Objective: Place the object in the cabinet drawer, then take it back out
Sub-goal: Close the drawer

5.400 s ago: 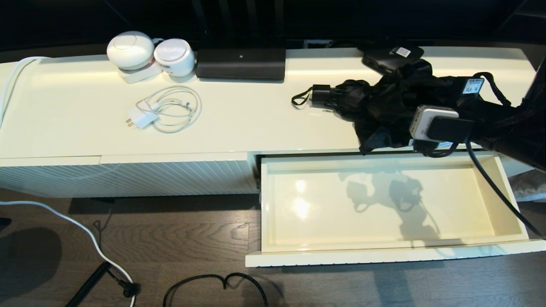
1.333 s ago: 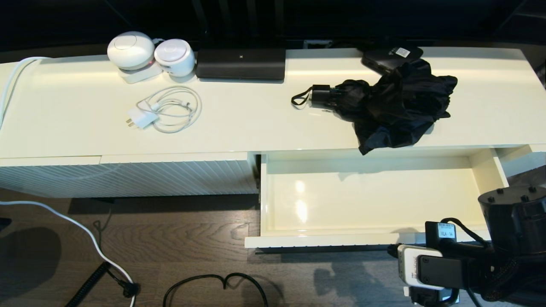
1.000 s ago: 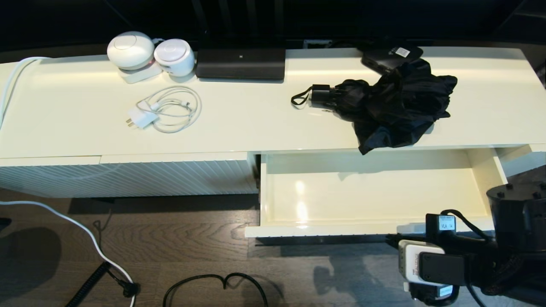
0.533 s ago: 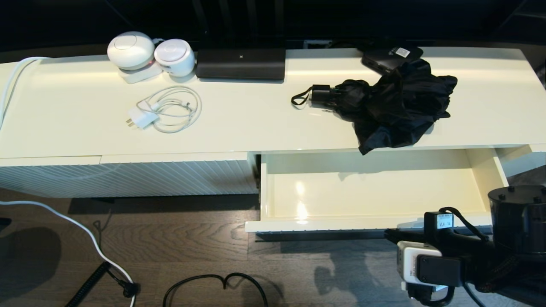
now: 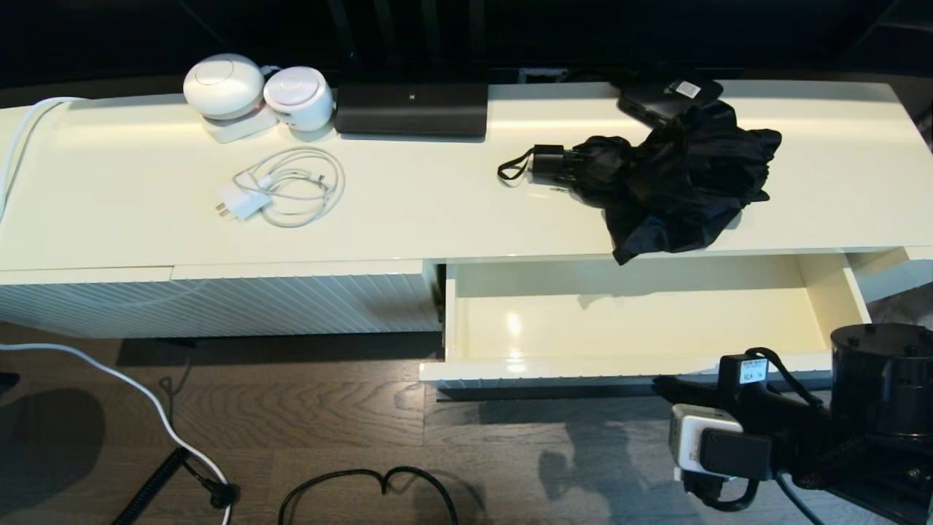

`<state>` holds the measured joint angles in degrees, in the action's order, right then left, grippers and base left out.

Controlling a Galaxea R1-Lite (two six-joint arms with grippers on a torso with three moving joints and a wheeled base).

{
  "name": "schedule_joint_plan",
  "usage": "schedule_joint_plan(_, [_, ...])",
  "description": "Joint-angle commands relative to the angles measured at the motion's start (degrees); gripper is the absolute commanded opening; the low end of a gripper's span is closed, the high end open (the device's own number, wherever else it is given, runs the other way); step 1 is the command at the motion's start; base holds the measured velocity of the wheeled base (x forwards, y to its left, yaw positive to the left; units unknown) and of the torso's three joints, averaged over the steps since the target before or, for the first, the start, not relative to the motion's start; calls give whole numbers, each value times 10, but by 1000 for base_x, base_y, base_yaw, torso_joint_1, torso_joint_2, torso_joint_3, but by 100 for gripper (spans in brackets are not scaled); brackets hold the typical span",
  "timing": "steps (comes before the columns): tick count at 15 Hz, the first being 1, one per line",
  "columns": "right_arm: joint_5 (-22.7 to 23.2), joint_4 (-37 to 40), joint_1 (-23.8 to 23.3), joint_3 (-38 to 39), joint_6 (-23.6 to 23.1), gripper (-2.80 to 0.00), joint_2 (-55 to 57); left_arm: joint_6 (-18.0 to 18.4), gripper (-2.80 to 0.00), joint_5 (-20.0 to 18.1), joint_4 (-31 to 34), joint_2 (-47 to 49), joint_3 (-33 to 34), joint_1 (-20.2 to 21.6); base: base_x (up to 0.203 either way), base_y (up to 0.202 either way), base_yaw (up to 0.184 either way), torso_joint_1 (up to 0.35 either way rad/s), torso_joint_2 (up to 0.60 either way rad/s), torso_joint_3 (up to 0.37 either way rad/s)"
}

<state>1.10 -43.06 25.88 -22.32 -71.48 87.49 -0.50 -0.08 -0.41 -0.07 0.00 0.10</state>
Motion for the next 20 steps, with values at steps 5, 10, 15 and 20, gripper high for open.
schedule_joint_plan(5, [3, -83, -18, 1, -38, -280, 25, 0, -280, 0, 0, -1, 0, 0, 0, 0, 0, 0, 0, 0])
schedule_joint_plan(10, [16, -144, -44, -9, -67, -280, 48, 0, -280, 0, 0, -1, 0, 0, 0, 0, 0, 0, 0, 0])
schedule_joint_plan(15, [44, -178, -71, -17, -70, -280, 78, 0, -280, 0, 0, -1, 0, 1, 0, 0, 0, 0, 0, 0])
schedule_joint_plan(20, [66, -227, -88, -45, -71, -280, 120, 0, -280, 0, 0, -1, 0, 0, 0, 0, 0, 0, 0, 0])
